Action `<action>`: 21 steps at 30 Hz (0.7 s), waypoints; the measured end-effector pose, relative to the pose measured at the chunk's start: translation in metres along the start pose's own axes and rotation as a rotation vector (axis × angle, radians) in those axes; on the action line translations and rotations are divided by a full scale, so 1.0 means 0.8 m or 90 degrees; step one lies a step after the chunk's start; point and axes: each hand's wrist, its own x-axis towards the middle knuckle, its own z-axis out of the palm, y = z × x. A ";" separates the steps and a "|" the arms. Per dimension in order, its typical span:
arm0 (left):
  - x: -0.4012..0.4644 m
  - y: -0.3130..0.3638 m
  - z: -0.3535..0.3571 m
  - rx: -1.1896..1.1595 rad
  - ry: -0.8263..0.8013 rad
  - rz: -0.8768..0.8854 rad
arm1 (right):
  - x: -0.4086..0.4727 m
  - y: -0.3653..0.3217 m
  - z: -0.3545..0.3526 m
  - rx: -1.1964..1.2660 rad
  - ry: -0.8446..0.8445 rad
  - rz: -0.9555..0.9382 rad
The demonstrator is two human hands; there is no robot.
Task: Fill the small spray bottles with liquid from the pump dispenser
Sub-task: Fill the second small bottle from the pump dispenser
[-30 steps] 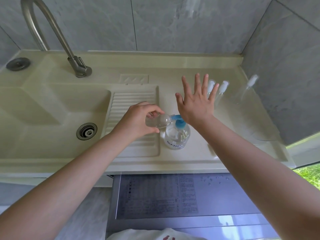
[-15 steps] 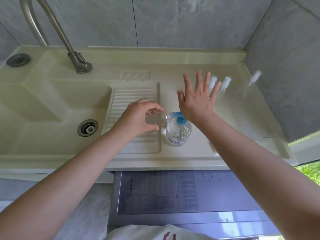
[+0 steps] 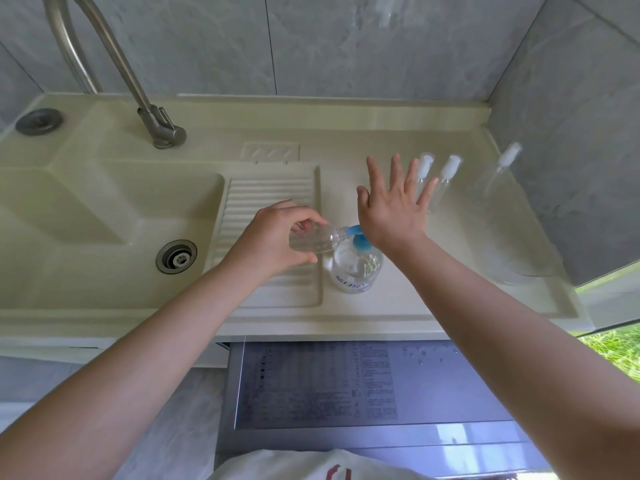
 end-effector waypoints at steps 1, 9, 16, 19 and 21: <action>0.000 0.000 0.000 0.000 0.001 -0.001 | -0.002 0.000 0.003 0.011 -0.006 0.010; -0.004 0.002 0.000 -0.003 0.005 -0.013 | 0.002 -0.001 -0.007 -0.010 0.038 0.005; -0.006 0.001 0.002 0.000 0.004 -0.010 | -0.006 -0.002 0.003 0.013 0.051 0.012; -0.007 0.001 0.003 -0.003 0.007 -0.016 | -0.003 0.001 -0.006 0.041 0.045 0.021; -0.007 0.001 0.002 -0.002 0.010 -0.016 | -0.002 0.000 -0.004 0.057 0.022 0.022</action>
